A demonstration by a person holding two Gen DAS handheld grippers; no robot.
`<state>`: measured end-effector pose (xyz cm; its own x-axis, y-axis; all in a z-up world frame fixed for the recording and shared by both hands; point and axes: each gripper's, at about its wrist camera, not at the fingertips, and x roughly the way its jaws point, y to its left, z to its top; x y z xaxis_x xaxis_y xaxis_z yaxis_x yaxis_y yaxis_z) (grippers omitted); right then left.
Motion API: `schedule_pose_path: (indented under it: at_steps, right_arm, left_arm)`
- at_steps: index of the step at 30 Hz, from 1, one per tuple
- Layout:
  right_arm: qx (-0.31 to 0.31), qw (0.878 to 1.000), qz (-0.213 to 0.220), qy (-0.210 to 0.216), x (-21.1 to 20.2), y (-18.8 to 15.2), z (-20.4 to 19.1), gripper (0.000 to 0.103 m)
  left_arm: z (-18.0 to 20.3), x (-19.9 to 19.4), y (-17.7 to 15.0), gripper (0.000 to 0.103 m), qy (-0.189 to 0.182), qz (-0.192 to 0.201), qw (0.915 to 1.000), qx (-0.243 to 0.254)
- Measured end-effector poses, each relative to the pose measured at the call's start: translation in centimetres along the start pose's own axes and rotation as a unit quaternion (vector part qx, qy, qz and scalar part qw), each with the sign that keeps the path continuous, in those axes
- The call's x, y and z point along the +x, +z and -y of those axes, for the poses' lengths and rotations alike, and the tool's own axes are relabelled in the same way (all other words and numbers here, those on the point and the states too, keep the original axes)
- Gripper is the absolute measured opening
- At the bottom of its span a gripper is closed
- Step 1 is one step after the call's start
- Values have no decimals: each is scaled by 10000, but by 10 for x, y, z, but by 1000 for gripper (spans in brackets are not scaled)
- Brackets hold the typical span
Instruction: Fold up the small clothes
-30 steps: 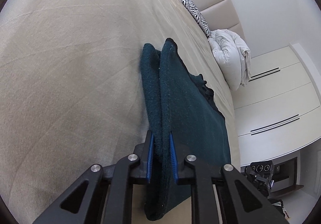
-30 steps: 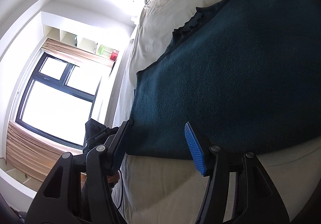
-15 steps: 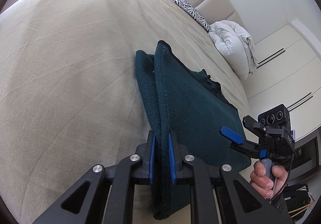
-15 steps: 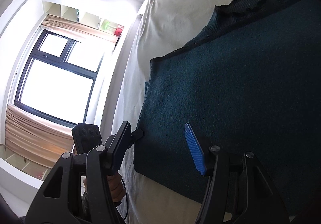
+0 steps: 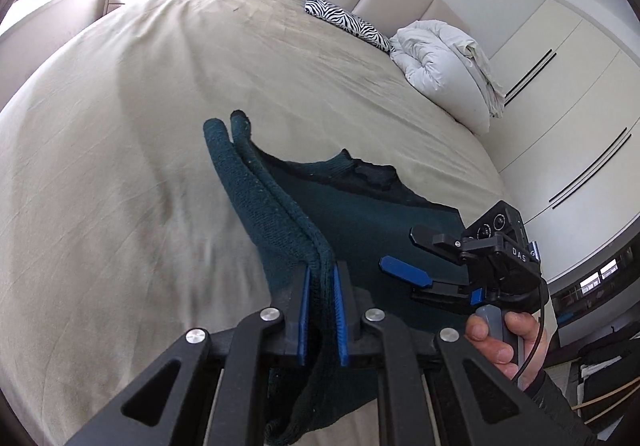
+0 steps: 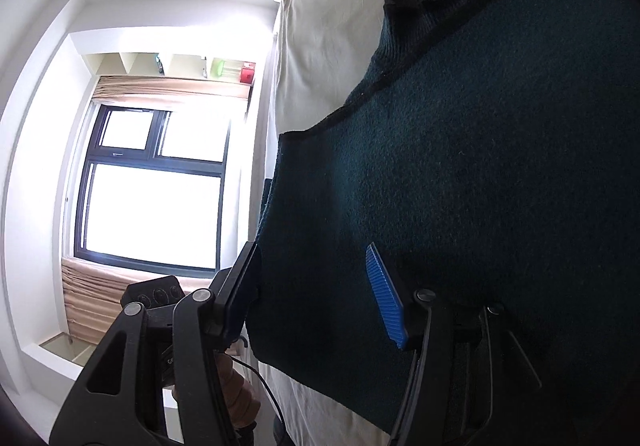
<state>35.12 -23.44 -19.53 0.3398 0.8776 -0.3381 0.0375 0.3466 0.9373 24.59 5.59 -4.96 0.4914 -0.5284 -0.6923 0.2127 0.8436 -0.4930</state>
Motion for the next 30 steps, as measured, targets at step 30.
schedule_pose_path:
  at_steps: [30]
  right_arm:
    - [459, 9988, -122, -145, -72, 38, 39, 63]
  left_arm:
    - [48, 66, -61, 11, -646, 111, 9975, 263]
